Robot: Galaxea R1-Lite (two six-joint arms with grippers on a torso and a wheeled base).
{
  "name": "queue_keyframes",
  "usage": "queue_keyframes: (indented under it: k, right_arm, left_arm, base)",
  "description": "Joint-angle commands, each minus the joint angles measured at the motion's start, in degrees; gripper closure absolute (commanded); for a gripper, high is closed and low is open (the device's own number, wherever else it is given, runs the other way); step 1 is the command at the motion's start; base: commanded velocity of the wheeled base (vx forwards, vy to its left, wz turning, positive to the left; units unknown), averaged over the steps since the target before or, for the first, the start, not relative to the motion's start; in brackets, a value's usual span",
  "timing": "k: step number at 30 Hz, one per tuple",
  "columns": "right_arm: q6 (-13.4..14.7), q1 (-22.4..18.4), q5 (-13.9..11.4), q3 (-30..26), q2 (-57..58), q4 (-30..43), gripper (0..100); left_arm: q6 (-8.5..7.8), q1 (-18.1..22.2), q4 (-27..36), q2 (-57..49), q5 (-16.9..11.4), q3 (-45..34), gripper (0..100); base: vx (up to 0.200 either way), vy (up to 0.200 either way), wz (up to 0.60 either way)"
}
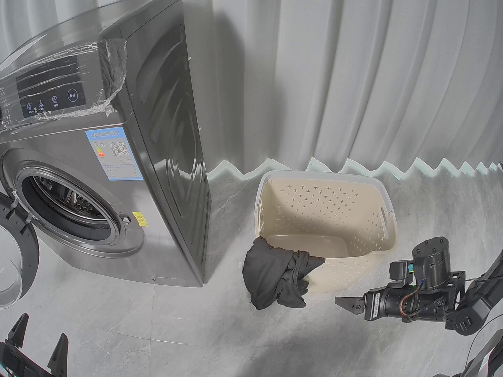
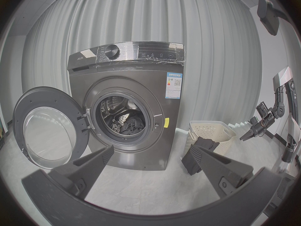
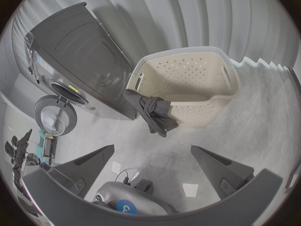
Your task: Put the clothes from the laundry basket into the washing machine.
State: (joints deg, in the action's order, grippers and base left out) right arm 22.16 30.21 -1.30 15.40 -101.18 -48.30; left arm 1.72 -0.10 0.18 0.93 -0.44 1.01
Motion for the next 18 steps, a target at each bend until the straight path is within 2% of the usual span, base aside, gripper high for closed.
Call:
queue_keyframes:
  k: [1,4,7,11,14,18]
  right_arm:
    - [-0.01,0.29,0.07,-0.46,-6.04,-4.0,0]
    - [0.16,1.43,2.18,-0.63,-11.32,-9.27,0]
    - [1.48,2.49,3.24,-0.1,-14.04,-12.61,0]
    - [2.53,3.98,3.5,1.65,-18.17,-14.81,0]
    - [3.06,4.6,5.17,3.76,-21.16,-14.98,0]
    - [7.02,6.53,6.67,7.19,-24.68,-16.56,0]
  left_arm:
    - [0.13,0.01,-0.01,-0.84,0.0,-0.84,0]
    - [0.39,0.01,-0.01,-0.84,0.0,-0.84,0]
    - [0.39,0.01,-0.01,-0.84,0.0,-0.84,0]
    - [0.48,0.01,-0.01,-0.84,0.0,-0.84,0]
    - [0.57,0.01,-0.01,-0.84,0.0,-0.92,0]
    - [0.57,0.01,-0.01,-0.84,0.0,-0.84,0]
  base:
    - [0.0,0.0,0.0]
    - [0.0,0.0,0.0]
    - [0.0,0.0,0.0]
    - [0.0,0.0,0.0]
    - [0.0,0.0,0.0]
    - [0.0,0.0,0.0]
